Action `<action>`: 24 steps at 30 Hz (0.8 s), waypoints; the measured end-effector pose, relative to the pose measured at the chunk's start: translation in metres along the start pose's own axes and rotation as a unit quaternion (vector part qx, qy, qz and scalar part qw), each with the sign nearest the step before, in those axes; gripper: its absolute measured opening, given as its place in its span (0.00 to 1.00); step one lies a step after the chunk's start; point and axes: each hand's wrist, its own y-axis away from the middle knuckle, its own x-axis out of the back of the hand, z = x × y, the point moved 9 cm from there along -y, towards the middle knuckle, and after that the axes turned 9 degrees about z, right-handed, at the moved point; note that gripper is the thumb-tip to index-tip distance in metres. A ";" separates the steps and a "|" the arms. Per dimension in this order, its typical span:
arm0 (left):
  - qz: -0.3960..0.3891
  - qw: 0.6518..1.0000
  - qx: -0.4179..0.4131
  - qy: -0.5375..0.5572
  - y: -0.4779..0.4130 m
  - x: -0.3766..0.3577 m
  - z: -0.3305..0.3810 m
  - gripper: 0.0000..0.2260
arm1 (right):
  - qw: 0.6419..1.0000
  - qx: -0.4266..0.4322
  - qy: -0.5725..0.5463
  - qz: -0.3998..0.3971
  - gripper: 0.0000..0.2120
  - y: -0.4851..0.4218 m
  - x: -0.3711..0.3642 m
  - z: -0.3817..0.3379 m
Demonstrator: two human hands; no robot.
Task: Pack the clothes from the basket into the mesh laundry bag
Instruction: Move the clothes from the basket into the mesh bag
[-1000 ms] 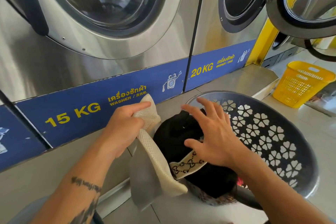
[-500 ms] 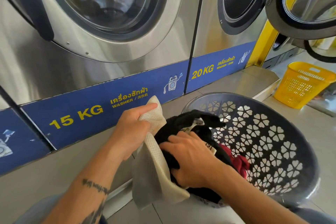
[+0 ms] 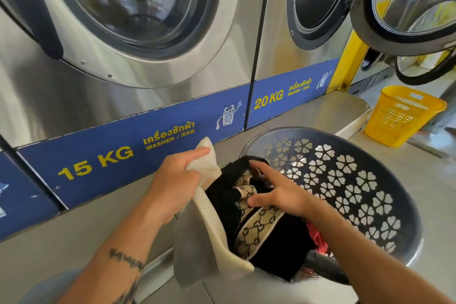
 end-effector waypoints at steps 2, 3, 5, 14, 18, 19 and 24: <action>0.005 1.000 -0.002 -0.012 0.001 -0.001 0.001 0.30 | 1.000 0.025 0.013 0.013 0.30 -0.002 -0.011 -0.005; 0.007 1.000 -0.002 -0.018 0.001 -0.001 0.001 0.30 | 0.997 0.045 0.042 0.036 0.27 -0.001 -0.011 -0.011; 0.010 1.000 -0.001 -0.021 0.001 0.000 0.000 0.31 | 0.988 0.092 0.099 0.078 0.21 0.002 -0.008 -0.024; 0.036 0.999 -0.021 0.030 0.002 0.005 0.012 0.33 | 0.880 0.316 0.354 0.031 0.19 0.038 -0.067 -0.079; 0.001 0.999 -0.030 0.012 0.008 -0.003 0.011 0.32 | 0.838 0.313 0.446 -0.021 0.18 0.034 -0.093 -0.053; 0.005 1.000 -0.026 0.013 0.007 -0.002 0.008 0.32 | 0.841 0.313 0.441 -0.018 0.19 0.034 -0.091 -0.052; 0.012 0.999 -0.022 0.023 0.002 0.006 0.005 0.32 | 0.890 0.270 0.348 0.122 0.32 0.036 -0.038 -0.064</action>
